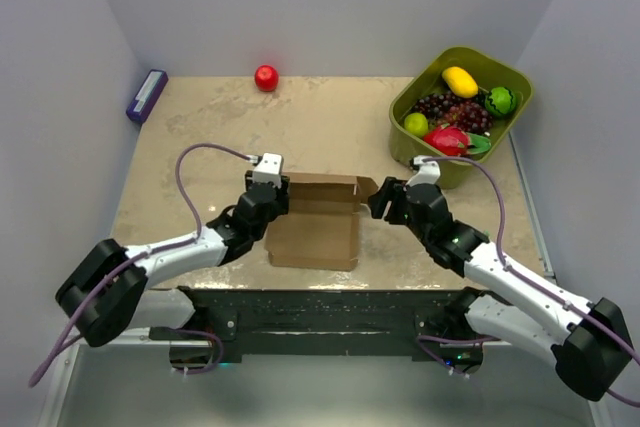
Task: Fold the paper box
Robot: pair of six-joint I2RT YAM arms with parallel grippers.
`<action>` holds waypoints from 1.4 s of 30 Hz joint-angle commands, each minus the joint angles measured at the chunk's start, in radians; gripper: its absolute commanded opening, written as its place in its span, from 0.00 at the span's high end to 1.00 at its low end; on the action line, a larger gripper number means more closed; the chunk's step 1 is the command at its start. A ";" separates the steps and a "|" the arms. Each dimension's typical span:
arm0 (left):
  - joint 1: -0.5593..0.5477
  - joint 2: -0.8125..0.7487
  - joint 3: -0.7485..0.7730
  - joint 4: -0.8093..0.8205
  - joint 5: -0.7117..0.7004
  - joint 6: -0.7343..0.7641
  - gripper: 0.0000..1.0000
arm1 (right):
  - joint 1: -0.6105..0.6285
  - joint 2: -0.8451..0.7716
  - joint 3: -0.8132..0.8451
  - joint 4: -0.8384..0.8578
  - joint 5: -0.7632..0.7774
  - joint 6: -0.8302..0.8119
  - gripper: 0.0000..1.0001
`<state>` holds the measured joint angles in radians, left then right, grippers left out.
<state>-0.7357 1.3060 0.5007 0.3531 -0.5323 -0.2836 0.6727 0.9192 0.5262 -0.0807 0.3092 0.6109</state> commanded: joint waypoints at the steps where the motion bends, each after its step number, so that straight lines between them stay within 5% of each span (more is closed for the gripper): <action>1: -0.005 -0.106 -0.002 -0.026 0.044 -0.034 0.41 | -0.002 -0.022 0.087 -0.025 -0.042 0.009 0.34; 12: 0.015 -0.402 0.033 -0.340 0.209 -0.103 0.00 | -0.002 -0.008 0.185 -0.010 -0.156 0.067 0.35; 17: 0.105 -0.383 0.172 -0.469 0.397 -0.099 0.00 | -0.002 0.119 0.299 -0.037 -0.223 0.084 0.34; 24: 0.402 -0.234 0.321 -0.539 0.817 -0.019 0.03 | -0.002 0.288 0.420 -0.091 -0.243 0.113 0.34; 42: 0.440 -0.117 0.268 -0.457 0.924 -0.011 0.14 | -0.010 0.343 0.379 -0.111 -0.167 0.144 0.37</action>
<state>-0.3077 1.1683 0.7784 -0.1383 0.3454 -0.3183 0.6670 1.2652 0.9085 -0.1783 0.1139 0.7414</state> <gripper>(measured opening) 0.867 0.628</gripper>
